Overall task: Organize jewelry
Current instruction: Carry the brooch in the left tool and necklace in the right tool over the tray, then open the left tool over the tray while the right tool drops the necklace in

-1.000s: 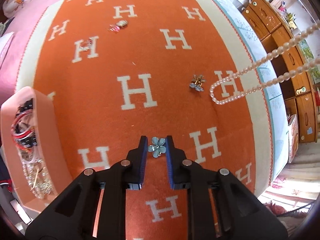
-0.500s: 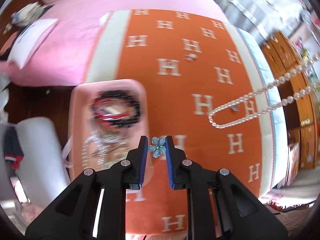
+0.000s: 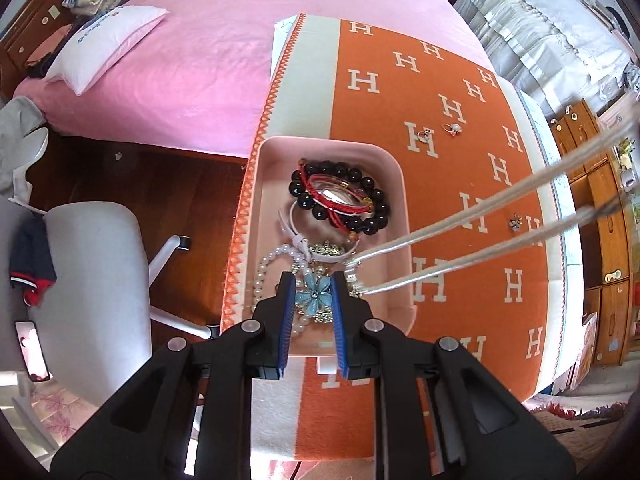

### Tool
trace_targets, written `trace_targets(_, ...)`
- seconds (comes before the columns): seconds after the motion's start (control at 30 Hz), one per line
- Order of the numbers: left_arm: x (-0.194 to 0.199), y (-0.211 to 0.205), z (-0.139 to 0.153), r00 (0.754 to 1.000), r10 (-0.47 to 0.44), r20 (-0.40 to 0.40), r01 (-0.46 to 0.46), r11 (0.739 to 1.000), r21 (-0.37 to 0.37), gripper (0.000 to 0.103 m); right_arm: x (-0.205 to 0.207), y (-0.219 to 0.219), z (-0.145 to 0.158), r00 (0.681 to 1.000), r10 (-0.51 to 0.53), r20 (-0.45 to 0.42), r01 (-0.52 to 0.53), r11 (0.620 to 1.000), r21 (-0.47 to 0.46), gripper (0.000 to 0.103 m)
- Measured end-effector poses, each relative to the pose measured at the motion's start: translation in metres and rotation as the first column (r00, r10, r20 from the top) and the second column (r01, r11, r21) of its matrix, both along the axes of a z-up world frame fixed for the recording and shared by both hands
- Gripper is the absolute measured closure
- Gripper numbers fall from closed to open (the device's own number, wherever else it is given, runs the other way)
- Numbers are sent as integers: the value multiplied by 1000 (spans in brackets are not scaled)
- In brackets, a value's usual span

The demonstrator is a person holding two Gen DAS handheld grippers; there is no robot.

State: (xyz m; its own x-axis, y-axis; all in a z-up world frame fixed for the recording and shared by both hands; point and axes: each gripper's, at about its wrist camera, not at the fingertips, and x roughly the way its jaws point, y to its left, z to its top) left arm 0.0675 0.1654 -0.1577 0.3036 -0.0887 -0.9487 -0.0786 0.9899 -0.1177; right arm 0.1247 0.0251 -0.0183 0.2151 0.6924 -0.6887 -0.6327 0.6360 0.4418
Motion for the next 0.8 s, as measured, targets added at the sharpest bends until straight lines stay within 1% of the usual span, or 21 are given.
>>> trace_targets(0.1,-1,4,-4,1000,-1,-1,1,1000,-6,88,-1,20,-25,999,11,-40,-13,998,-54,98)
trace_targets(0.2,-1,7,-7,1000,-3,1,3,1000,-10,88,-3,33,-52,997,24,-79,-32,995,-99,98)
trace_targets(0.27,0,10,-9,1000,0,1,0,1000,-16,88,-6,41,-69,995,34,-93,-47,988,-145,98)
trace_targets(0.47,1,14,-16,1000,-12,4,12,1000,-21,88,-13,60,-121,991,39,-131,-78,946,-313,97)
trace_targets(0.53,1,14,-17,1000,-21,6,21,1000,-21,88,-13,62,-134,988,25,-153,-77,936,-343,90)
trace_targets(0.6,1,12,-18,999,-32,8,32,999,-24,88,-13,59,-141,988,2,-155,-58,931,-360,72)
trace_targets(0.63,0,11,-18,999,-35,11,35,999,-25,88,-11,58,-142,989,-9,-149,-47,930,-365,69)
trace_targets(0.67,0,10,-18,999,-38,16,38,999,-29,88,-11,56,-142,990,-19,-142,-35,928,-370,67)
trace_targets(0.8,0,3,-20,997,-72,9,72,997,-25,87,-9,47,-145,989,-54,-138,-5,919,-395,66)
